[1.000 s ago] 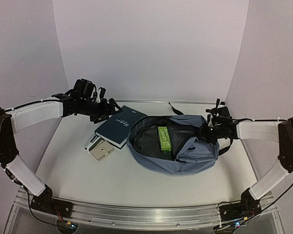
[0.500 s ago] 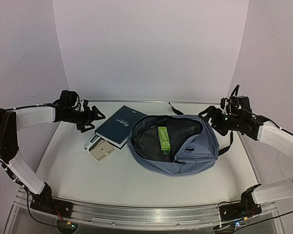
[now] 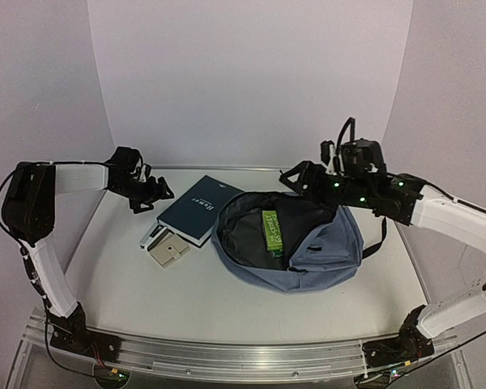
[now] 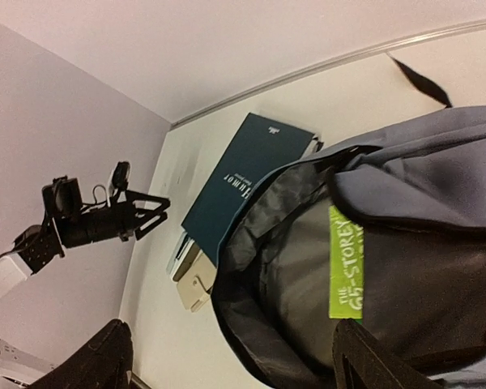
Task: Pack the student bag
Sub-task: Pick up the book from the center of the board.
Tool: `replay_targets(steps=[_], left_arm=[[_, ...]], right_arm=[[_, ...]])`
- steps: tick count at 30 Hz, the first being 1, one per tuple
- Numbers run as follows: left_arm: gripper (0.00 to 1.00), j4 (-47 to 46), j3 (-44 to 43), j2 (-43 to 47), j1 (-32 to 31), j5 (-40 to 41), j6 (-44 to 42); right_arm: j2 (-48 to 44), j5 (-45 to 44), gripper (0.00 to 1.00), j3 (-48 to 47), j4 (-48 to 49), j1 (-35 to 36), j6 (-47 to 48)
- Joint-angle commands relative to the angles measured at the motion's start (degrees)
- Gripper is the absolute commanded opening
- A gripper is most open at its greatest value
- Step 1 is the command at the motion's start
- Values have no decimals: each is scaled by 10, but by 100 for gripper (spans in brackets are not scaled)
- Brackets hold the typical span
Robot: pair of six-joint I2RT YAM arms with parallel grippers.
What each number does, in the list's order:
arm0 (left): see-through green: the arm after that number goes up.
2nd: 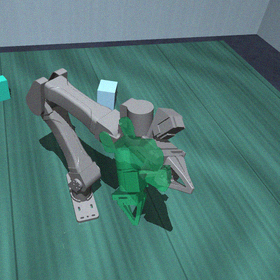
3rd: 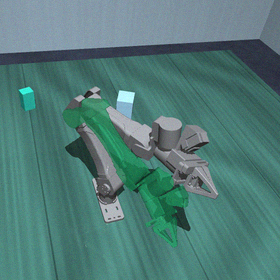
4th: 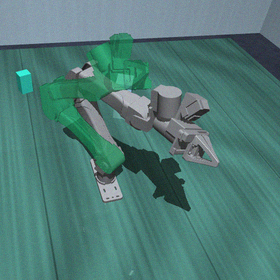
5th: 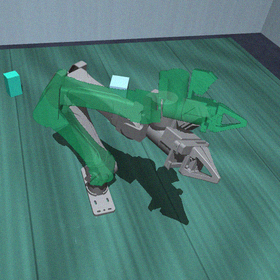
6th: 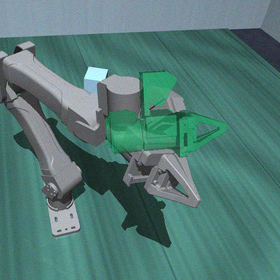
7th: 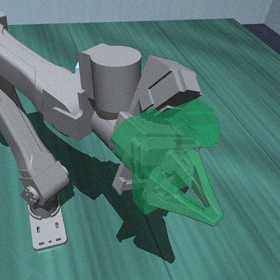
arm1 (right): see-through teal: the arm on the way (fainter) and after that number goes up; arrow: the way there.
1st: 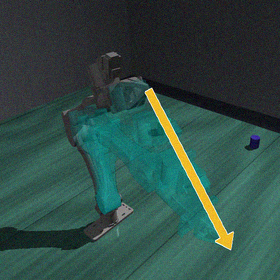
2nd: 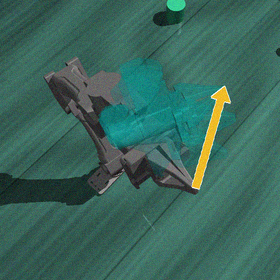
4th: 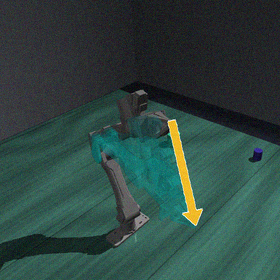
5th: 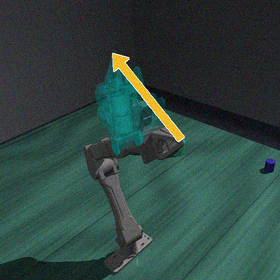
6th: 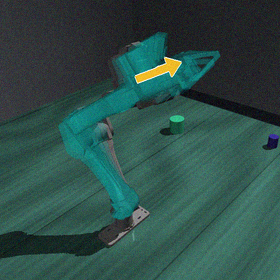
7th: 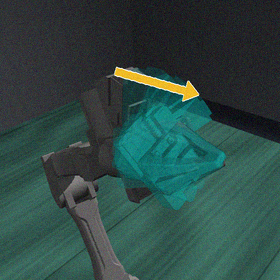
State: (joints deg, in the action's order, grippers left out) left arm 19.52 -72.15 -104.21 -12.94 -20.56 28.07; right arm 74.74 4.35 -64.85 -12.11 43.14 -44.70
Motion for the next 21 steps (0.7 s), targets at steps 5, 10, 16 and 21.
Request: replay_targets(steps=[5,10,16,21], left_arm=[[89,13,-64,-71,6,22,-50],[89,-10,-57,-86,6,-21,-55],[88,-18,-52,-94,5,-37,-60],[88,-27,-41,-96,6,-53,-58]], right_arm=[[190,-56,76,-124,74,132,-38],[308,-35,69,-199,114,170,-58],[450,-3,61,-300,141,189,-90],[531,-41,58,-336,140,191,-122]])
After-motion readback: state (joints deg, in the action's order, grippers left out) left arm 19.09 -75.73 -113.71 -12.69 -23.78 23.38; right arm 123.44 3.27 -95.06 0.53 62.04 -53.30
